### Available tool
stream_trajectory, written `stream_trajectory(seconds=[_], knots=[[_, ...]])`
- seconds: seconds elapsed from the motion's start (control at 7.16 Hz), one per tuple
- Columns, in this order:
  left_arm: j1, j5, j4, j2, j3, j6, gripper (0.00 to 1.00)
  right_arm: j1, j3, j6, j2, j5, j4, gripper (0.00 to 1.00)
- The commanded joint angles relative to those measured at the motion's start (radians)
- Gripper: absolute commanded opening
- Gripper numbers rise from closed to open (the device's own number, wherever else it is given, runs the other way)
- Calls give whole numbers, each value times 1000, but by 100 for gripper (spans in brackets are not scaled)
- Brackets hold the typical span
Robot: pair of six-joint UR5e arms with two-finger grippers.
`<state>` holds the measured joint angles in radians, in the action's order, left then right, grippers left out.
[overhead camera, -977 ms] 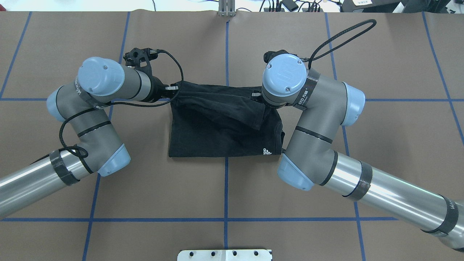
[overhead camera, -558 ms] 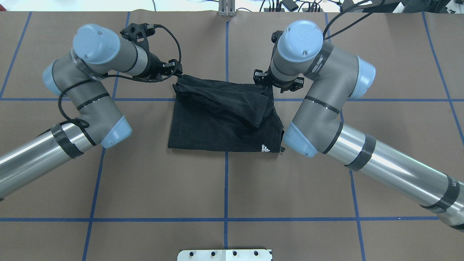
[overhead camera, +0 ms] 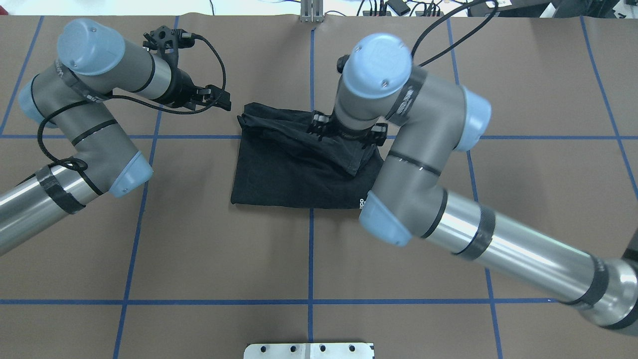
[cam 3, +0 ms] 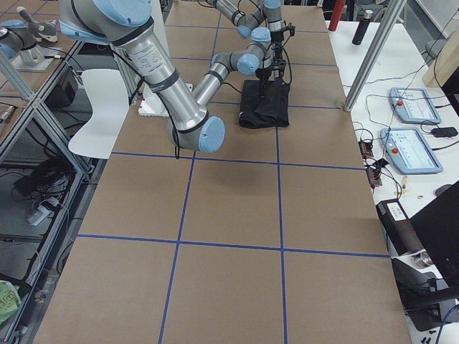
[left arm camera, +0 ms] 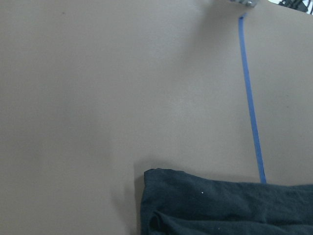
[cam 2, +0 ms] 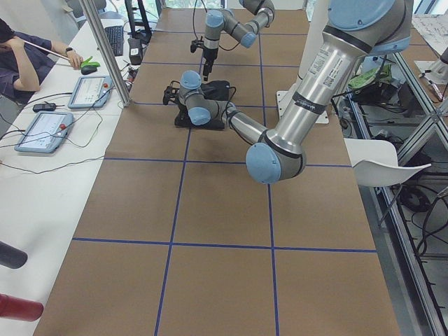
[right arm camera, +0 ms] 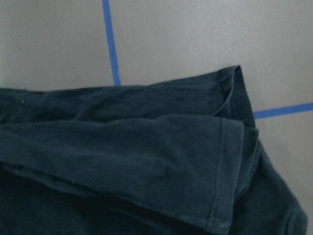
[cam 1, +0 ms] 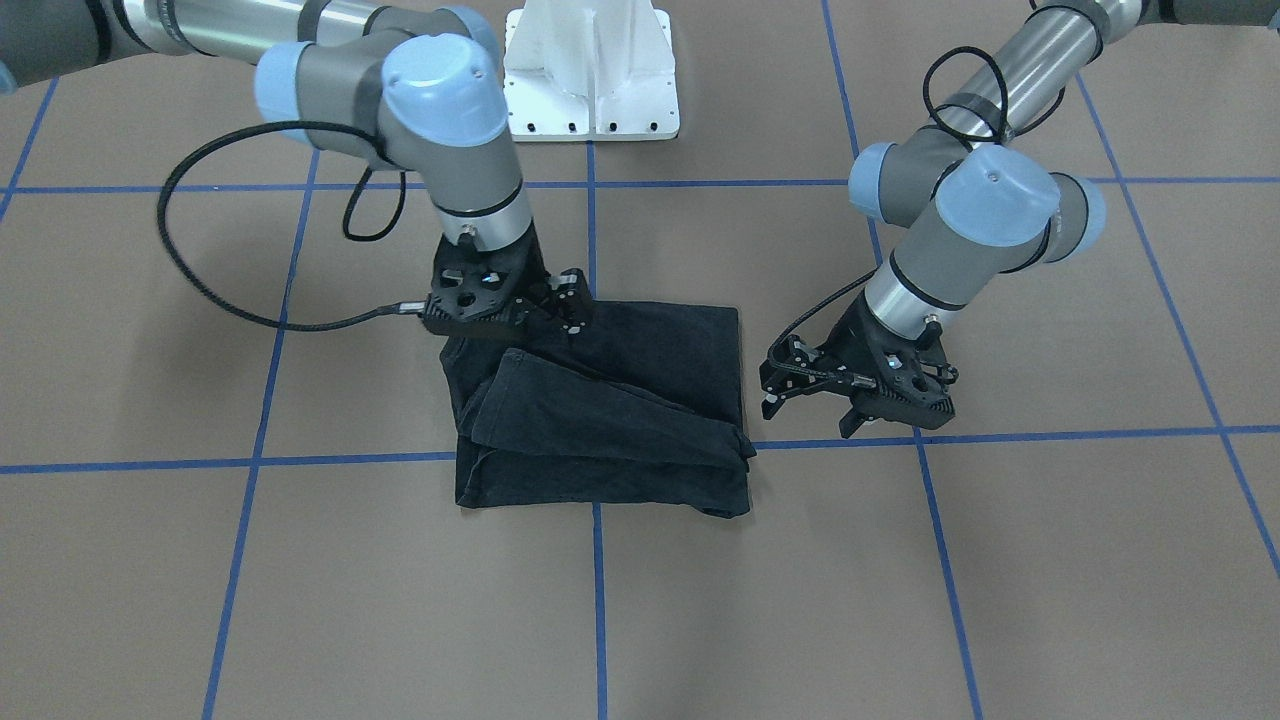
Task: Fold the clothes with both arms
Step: 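Press the right gripper down on the folded shirt while the left gripper withdraws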
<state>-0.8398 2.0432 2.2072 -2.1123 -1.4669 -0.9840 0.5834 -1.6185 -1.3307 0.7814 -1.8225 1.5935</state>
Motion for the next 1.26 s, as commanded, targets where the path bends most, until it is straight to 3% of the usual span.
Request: stream_trajectory(seconds=[0.0, 0.14, 0.42, 0.84, 1.12], knots=[[-1, 2, 0, 17, -12, 30, 100, -118, 21, -51, -43, 127, 28, 45], [-2, 2, 0, 17, -13, 31, 100, -123, 88, -50, -89, 129, 28, 2], [-2, 3, 0, 18, -22, 30, 100, -122, 265, -50, -209, 143, 14, 0], [-2, 20, 0, 29, -36, 30, 100, -122, 299, -44, -211, 166, 13, 0], [-4, 20, 0, 29, -36, 30, 100, -113, 346, -45, -211, 170, -48, 0]])
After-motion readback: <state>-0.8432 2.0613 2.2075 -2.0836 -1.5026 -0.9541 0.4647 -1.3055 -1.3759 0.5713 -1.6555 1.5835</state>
